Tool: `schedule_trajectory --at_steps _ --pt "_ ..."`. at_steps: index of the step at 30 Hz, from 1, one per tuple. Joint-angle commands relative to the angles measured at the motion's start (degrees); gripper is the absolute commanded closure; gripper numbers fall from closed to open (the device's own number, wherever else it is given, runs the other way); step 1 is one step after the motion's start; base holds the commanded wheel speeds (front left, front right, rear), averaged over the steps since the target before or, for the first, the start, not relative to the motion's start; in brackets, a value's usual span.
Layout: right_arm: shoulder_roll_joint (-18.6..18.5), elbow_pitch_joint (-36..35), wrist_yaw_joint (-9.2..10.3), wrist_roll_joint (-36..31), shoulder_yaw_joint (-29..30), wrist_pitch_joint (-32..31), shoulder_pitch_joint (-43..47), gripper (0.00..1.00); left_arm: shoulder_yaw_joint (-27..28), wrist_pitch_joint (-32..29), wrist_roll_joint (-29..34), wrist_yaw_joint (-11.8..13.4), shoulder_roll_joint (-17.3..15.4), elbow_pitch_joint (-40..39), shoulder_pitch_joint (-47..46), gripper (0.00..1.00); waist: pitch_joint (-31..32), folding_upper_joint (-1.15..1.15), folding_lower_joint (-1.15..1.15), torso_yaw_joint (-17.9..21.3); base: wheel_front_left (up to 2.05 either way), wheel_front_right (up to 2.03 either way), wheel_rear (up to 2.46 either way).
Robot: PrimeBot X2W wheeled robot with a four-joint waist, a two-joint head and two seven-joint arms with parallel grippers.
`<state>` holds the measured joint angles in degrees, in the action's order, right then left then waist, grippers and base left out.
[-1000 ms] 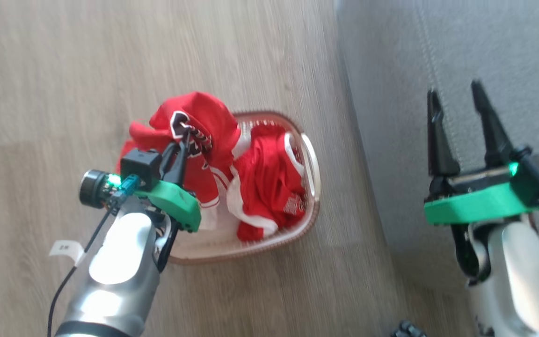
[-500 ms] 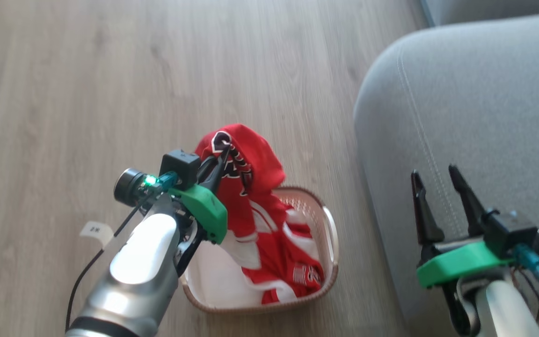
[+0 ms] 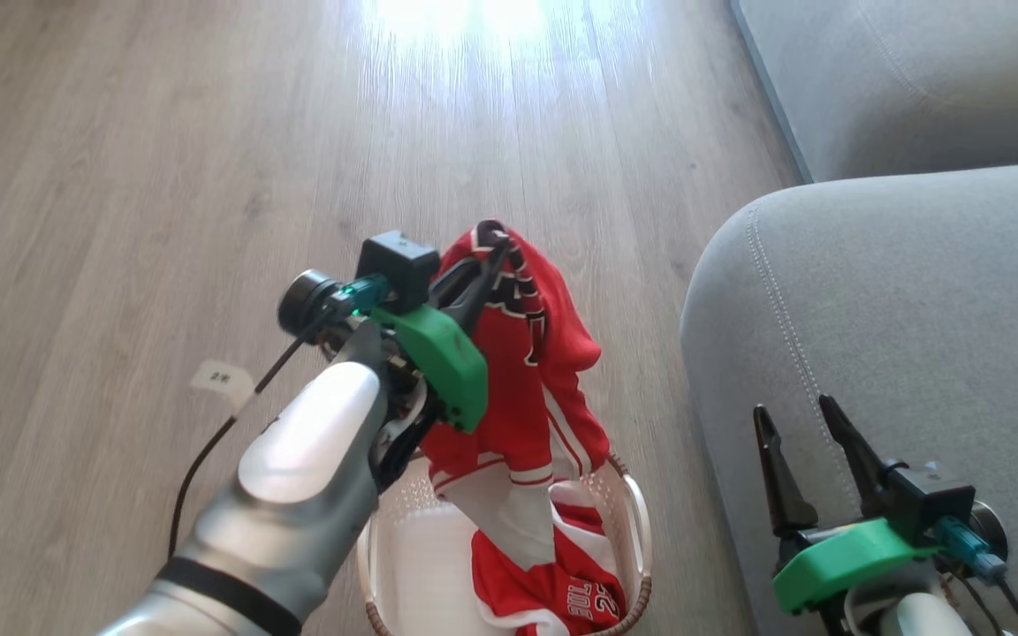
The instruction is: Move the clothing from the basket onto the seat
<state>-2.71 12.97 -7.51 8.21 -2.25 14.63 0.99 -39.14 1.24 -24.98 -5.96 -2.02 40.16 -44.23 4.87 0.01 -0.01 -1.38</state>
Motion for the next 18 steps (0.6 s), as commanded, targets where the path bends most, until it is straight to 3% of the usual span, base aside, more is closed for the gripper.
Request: schedule_trajectory --at_steps 1,8,18 --pt "-0.2 -1.3 0.02 0.2 -1.9 0.4 -2.0 0.0 0.4 -0.4 -1.4 0.6 -0.9 -2.9 -4.4 1.0 0.6 -0.01 0.01 0.0 0.0 0.0 0.0" --pt "-0.2 0.6 0.02 0.2 -6.1 0.4 -3.8 0.0 -3.2 -0.8 -4.8 2.4 -0.9 -5.1 -6.3 1.0 1.3 -0.01 0.01 0.1 0.0 0.0 0.0" --pt "-0.2 10.3 0.02 1.0 -18.3 0.4 -13.6 0.0 -8.4 0.2 -8.9 4.3 -0.9 -6.2 -8.1 1.0 2.9 -0.01 0.01 -0.7 0.0 0.0 0.0"
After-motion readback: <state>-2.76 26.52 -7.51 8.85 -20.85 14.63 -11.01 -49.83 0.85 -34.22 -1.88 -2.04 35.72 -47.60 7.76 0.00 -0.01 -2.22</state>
